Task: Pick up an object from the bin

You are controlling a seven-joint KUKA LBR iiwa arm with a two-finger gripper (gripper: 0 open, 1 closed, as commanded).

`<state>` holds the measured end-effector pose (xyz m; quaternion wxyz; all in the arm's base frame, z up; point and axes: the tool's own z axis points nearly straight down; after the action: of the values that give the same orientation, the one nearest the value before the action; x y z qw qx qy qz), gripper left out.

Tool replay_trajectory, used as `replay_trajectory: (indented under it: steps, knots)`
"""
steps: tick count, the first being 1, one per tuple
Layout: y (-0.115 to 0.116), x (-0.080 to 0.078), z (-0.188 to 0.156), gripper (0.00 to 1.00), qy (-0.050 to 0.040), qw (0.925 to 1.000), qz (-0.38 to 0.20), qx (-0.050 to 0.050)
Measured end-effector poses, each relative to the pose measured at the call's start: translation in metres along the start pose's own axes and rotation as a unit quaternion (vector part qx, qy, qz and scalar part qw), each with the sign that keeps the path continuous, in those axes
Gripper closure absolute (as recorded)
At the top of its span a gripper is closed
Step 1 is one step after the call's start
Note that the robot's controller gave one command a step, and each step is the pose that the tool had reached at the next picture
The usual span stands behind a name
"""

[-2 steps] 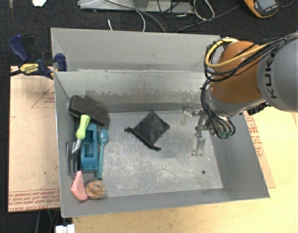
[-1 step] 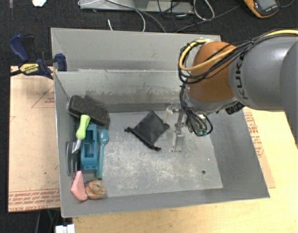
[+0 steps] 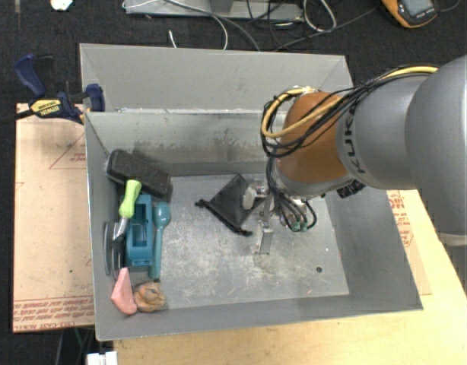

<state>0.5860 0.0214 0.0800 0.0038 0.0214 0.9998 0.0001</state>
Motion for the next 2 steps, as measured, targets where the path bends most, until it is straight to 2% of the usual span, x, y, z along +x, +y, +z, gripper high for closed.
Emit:
replay_trajectory:
  steps: [1,2]
  knots:
    - [0.0495,-0.0480,0.0091,1.00,-0.0036,0.9998,0.019,-0.003]
    - [0.0495,-0.0480,0.0091,1.00,-0.0036,0.9998,0.019,-0.003]
